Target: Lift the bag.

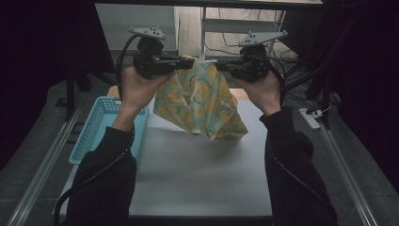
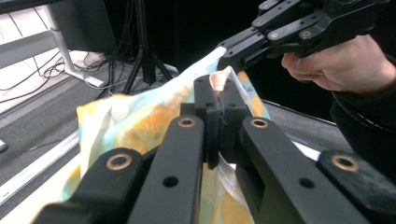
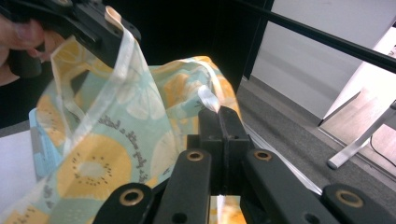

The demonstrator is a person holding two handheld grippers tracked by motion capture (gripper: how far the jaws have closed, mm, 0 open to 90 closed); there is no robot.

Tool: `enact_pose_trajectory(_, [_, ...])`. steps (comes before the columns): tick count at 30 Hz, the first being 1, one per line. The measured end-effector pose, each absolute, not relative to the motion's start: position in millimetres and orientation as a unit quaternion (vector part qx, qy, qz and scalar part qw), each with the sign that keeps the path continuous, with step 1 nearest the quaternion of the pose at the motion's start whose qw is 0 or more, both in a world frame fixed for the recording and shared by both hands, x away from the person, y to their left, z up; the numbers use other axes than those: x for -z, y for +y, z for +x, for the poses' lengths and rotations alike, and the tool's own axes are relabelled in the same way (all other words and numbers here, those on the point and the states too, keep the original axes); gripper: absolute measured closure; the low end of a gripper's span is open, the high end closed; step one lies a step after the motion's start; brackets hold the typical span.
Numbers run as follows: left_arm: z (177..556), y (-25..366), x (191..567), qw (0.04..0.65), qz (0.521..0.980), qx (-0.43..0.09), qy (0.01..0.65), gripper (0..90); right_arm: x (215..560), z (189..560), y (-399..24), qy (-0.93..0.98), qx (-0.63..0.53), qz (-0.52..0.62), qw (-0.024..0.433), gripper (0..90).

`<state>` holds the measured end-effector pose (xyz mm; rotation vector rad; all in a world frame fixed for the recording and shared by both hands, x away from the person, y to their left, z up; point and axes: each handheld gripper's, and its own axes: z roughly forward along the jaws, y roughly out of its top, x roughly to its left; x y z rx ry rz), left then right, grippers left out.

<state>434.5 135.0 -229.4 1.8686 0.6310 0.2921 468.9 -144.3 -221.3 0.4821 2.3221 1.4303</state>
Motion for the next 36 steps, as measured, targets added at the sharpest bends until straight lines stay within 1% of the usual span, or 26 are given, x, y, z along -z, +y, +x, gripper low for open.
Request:
enact_pose_trajectory(4, [442,134,238,0.535,0.788,-0.122,0.279,89.2,226,473,-142,0.827,-0.5,0.176,0.188,90.0])
enact_pose_trajectory(8, [452,129,251,0.512,0.798,-0.127,0.29,89.0,238,479,-140,0.835,-0.485,0.183,0.186,90.0])
enact_pose_trajectory(12, [458,125,263,0.505,0.804,-0.118,0.292,88.7,250,486,-140,0.836,-0.481,0.194,0.179,90.0])
enact_pose_trajectory(18, [467,120,278,0.489,0.812,-0.119,0.297,88.1,269,496,-141,0.838,-0.475,0.209,0.167,90.0])
enact_pose_trajectory(25, [472,117,287,0.48,0.816,-0.117,0.3,85.9,280,502,-140,0.837,-0.475,0.222,0.156,89.0])
enact_pose_trajectory(28, [472,116,290,0.48,0.815,-0.117,0.301,82.3,283,502,-140,0.836,-0.476,0.225,0.154,85.9])
enact_pose_trajectory(31, [472,114,292,0.476,0.818,-0.126,0.296,72.5,284,503,-140,0.833,-0.482,0.228,0.15,80.6])
enact_pose_trajectory(33, [471,114,293,0.477,0.817,-0.133,0.295,64.1,285,502,-141,0.83,-0.485,0.23,0.149,76.7])
enact_pose_trajectory(36, [470,117,295,0.479,0.816,-0.136,0.295,54.9,286,502,-143,0.829,-0.487,0.233,0.145,71.3])
